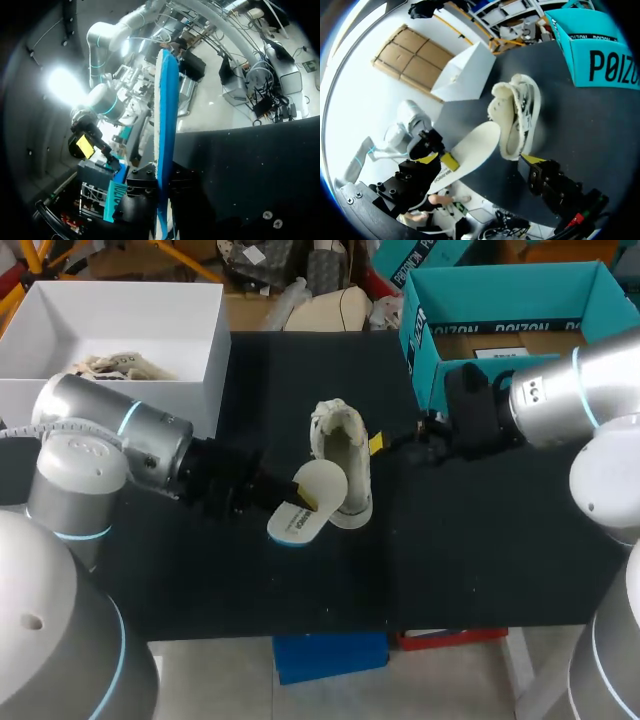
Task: Take the shoe out of the shoebox, open the shoe tongue, remove and reinsert the insole, then place the shoe into the shoebox
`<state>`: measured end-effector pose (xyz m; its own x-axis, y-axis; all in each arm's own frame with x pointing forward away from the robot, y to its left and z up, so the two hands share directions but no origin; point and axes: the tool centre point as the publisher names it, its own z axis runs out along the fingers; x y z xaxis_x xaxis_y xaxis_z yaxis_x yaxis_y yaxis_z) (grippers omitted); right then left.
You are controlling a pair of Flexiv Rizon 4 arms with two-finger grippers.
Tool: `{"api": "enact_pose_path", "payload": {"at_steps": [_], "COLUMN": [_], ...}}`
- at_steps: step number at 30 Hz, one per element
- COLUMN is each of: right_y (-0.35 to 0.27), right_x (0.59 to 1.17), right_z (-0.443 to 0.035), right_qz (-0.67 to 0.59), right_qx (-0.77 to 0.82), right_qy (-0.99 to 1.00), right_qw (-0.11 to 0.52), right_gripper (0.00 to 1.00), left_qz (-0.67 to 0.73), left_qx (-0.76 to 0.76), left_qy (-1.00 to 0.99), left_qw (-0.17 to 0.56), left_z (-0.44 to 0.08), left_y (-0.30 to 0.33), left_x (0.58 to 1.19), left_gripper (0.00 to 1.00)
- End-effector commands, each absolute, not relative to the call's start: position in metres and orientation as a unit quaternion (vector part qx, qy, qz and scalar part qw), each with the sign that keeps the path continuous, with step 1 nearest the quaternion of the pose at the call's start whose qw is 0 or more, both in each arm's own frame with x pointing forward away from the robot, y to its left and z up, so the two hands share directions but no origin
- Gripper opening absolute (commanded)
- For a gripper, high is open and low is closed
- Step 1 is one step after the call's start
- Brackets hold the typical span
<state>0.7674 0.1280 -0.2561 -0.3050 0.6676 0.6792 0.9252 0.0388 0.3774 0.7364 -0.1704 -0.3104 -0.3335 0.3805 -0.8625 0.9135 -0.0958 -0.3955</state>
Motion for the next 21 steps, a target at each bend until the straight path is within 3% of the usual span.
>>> {"api": "enact_pose_path", "payload": {"at_steps": [1, 12, 21], "right_y": [0.101, 0.091, 0.091], "right_x": [0.745, 0.737, 0.737], "right_z": [-0.252, -0.252, -0.252], "right_qz": [-0.414, -0.414, -0.414], "right_qx": [-0.562, -0.569, -0.569], "right_qy": [-0.695, -0.690, -0.690], "right_qw": [0.171, 0.170, 0.170], "right_gripper": [1.00, 1.00, 1.00], "left_qz": [-0.522, -0.486, -0.436], "left_qx": [0.524, 0.558, 0.603], "left_qy": [0.629, 0.658, 0.659], "left_qw": [0.239, 0.141, 0.113], "left_z": [-0.305, -0.308, -0.312], "left_y": [-0.171, -0.176, -0.193], "left_x": [0.733, 0.725, 0.738], "left_gripper": [0.00, 0.00, 0.00]}}
